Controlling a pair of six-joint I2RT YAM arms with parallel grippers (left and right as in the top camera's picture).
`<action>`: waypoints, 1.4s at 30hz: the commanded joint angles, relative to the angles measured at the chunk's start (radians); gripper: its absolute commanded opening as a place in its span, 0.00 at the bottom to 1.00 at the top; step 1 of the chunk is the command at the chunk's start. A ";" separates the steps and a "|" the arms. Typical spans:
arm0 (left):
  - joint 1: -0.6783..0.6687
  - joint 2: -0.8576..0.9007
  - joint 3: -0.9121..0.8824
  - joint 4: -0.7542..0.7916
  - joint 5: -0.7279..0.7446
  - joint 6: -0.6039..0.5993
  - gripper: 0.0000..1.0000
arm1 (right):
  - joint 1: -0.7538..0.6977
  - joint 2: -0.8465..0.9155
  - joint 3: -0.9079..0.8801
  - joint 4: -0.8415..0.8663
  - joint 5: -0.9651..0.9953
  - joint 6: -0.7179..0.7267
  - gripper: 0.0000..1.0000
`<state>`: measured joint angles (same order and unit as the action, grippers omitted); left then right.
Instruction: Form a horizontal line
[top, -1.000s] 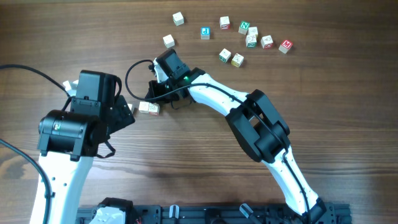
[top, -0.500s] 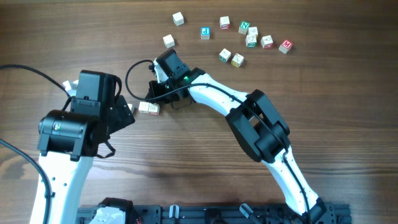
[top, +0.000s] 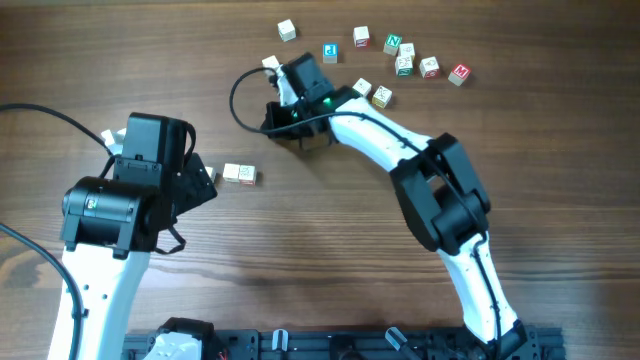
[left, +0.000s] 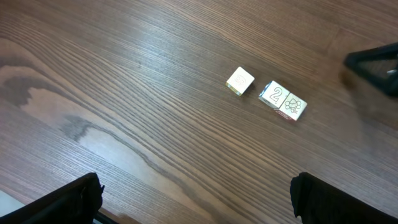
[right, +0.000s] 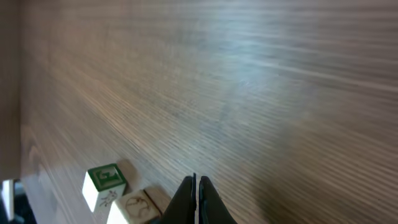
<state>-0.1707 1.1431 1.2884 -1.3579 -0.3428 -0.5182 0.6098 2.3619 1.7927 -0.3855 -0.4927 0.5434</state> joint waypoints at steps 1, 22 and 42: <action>0.005 0.005 0.000 0.080 -0.059 -0.010 1.00 | -0.076 -0.042 0.020 -0.073 0.032 -0.016 0.05; 0.239 0.477 -0.062 0.360 0.011 0.016 0.04 | -0.229 -0.131 0.020 -0.335 -0.026 -0.203 0.04; 0.397 0.686 -0.245 0.698 0.534 0.275 0.04 | -0.229 -0.131 0.019 -0.328 -0.023 -0.202 0.04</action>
<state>0.2222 1.8198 1.0519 -0.6643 0.1665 -0.2630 0.3843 2.2589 1.8000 -0.7177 -0.5297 0.3603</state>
